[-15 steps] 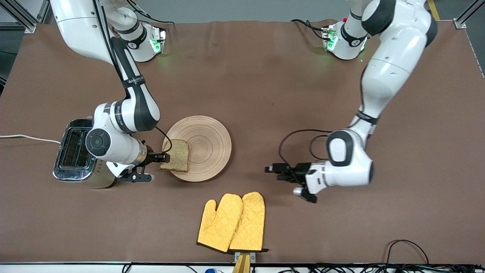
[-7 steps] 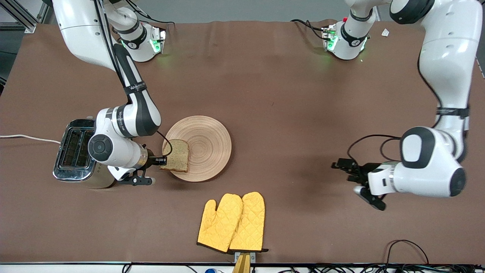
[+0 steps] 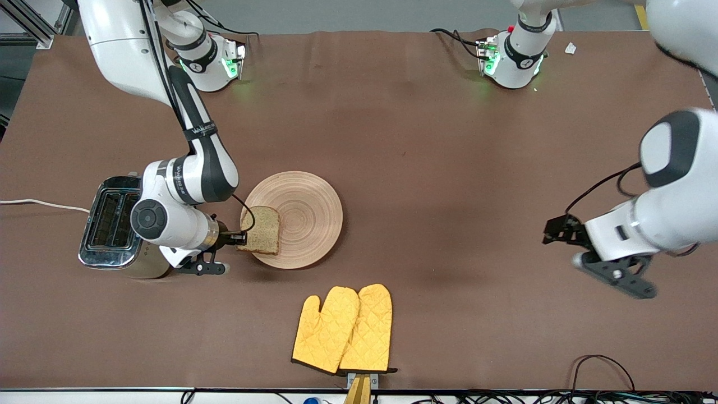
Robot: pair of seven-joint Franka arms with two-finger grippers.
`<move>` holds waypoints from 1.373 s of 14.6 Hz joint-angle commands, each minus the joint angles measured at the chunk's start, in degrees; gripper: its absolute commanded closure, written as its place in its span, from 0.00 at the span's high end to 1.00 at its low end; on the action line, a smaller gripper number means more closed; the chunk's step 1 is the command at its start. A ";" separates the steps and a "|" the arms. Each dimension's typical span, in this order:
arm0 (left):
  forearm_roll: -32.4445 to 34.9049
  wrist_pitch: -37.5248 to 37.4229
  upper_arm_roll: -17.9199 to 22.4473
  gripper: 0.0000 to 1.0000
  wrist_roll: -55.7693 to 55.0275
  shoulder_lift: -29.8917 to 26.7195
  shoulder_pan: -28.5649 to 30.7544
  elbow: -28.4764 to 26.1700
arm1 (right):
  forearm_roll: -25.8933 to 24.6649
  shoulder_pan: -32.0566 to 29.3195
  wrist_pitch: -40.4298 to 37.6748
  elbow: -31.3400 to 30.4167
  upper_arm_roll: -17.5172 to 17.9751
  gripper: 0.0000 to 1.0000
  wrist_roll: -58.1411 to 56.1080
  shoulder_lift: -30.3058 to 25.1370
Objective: Move plate and put bread in toaster
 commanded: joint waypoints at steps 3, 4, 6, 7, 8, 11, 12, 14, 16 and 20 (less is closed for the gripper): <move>2.65 -5.44 1.75 1.00 -14.35 -11.46 0.53 -2.61 | 1.06 -0.55 2.31 1.10 0.38 0.42 -0.10 2.27; 3.61 -6.22 1.58 1.00 -17.43 -13.67 0.61 -5.06 | 1.06 -0.55 2.31 1.10 0.38 0.42 -0.10 2.35; 4.06 -6.06 1.49 1.00 -17.47 -14.74 1.57 -5.87 | 1.06 -0.64 2.40 1.19 0.38 0.42 -0.10 2.36; 3.71 -6.06 1.31 1.00 -16.07 -14.83 3.06 -6.13 | 1.15 -0.64 2.40 1.10 0.38 0.42 -0.01 2.44; 3.28 -5.88 1.14 1.00 -14.93 -15.36 4.20 -7.09 | 1.15 -0.64 2.31 1.19 0.38 0.42 -0.01 2.36; 2.57 -1.24 1.13 1.00 -15.09 -21.66 4.65 -16.20 | 3.96 -0.55 2.22 1.10 0.29 0.42 -0.45 2.36; 0.65 1.82 1.13 1.00 -15.00 -24.99 5.53 -21.20 | 3.96 -0.55 2.31 1.10 0.29 0.42 -0.45 2.36; -3.83 4.05 1.13 1.00 -14.91 -28.97 6.76 -26.68 | 3.96 -0.55 2.31 1.10 0.29 0.42 -0.54 2.36; -4.55 4.05 1.13 1.00 -15.00 -31.00 6.68 -27.93 | 3.96 -0.55 2.31 1.02 0.29 0.41 -0.62 2.36; -4.55 3.88 0.00 1.00 -14.74 -31.18 6.15 -27.41 | 3.87 -0.55 2.40 1.01 0.29 0.35 -0.71 2.44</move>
